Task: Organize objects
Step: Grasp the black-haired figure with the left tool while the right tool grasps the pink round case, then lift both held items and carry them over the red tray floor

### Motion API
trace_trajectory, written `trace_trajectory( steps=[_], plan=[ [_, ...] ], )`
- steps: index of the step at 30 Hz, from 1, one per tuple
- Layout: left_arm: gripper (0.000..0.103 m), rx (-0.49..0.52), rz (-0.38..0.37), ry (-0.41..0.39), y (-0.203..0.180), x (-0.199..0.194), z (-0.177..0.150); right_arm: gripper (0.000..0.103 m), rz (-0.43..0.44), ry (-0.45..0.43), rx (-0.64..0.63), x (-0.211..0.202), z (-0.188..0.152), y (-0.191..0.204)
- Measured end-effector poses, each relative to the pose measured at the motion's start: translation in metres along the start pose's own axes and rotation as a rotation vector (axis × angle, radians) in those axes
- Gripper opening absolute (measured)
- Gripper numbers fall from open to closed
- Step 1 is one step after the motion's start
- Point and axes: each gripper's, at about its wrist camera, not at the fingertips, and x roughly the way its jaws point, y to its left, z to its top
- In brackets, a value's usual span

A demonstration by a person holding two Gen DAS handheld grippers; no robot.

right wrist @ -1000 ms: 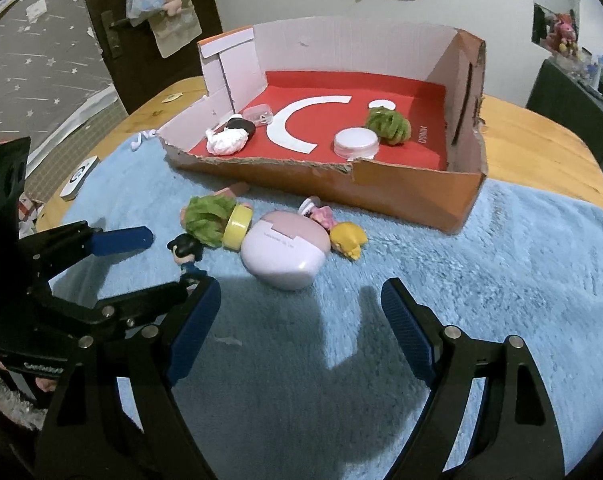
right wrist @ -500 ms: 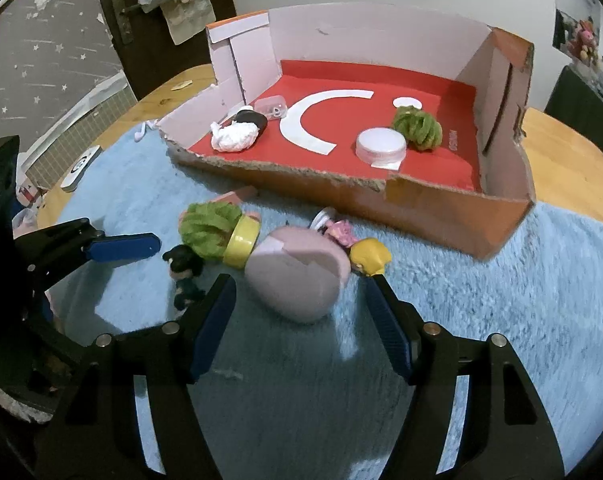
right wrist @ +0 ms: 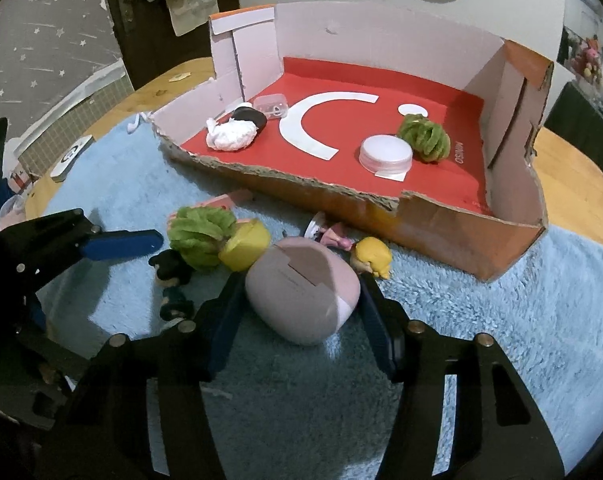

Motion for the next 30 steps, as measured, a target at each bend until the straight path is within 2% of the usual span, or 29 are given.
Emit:
trace_trajectory(
  steps=[1, 30],
  plan=[
    [0.056, 0.000, -0.005, -0.001, 0.000, 0.000, 0.000, 0.055, 0.000, -0.001, 0.002, -0.001, -0.001, 0.000],
    [0.056, -0.052, -0.018, -0.035, 0.003, -0.024, -0.007, 0.055, 0.051, -0.036, 0.064, -0.036, -0.023, 0.008]
  ],
)
